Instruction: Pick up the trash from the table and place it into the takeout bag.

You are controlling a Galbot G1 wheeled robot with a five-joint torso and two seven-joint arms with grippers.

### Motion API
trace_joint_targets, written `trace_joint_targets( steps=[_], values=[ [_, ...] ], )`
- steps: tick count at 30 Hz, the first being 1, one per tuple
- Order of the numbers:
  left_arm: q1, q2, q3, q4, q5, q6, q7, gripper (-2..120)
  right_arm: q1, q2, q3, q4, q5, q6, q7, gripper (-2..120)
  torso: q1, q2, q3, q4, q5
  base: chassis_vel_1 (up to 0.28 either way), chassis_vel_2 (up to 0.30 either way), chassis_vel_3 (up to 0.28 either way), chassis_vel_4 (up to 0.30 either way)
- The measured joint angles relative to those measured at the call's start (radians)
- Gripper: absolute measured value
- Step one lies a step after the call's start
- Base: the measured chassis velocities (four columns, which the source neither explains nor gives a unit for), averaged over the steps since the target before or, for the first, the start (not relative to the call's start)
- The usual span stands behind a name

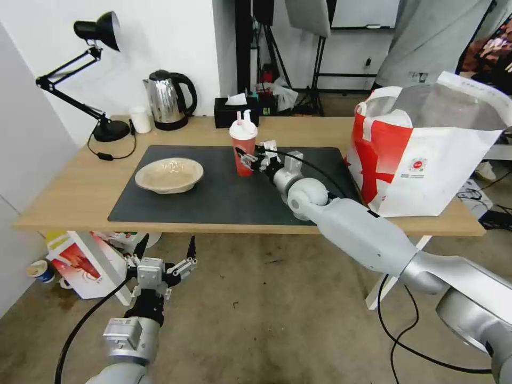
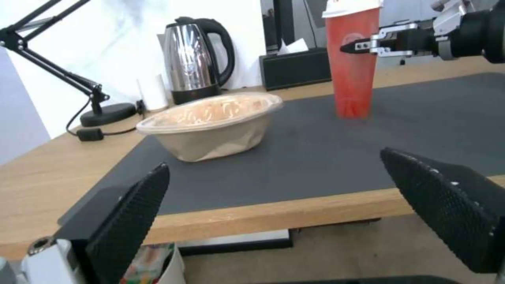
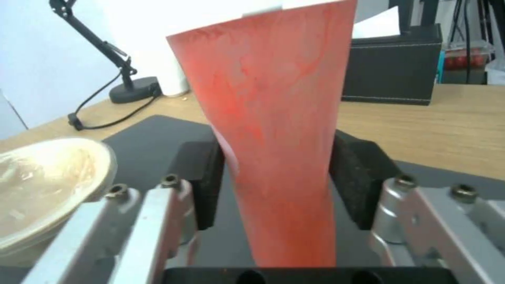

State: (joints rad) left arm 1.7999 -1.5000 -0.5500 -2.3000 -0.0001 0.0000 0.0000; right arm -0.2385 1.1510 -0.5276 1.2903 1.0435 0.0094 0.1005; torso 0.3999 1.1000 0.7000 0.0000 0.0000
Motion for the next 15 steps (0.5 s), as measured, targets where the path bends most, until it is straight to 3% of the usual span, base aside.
trace_joint_targets(
  steps=[15],
  values=[
    [0.000, 0.000, 0.000, 0.000, 0.000, 0.000, 0.000, 100, -0.003, -0.041, -0.001, 0.040, 0.013, 0.003, -0.018, 13, 0.000, 0.000, 0.000, 0.0000, 0.0001, 0.000, 0.000, 0.000, 0.000]
  ],
)
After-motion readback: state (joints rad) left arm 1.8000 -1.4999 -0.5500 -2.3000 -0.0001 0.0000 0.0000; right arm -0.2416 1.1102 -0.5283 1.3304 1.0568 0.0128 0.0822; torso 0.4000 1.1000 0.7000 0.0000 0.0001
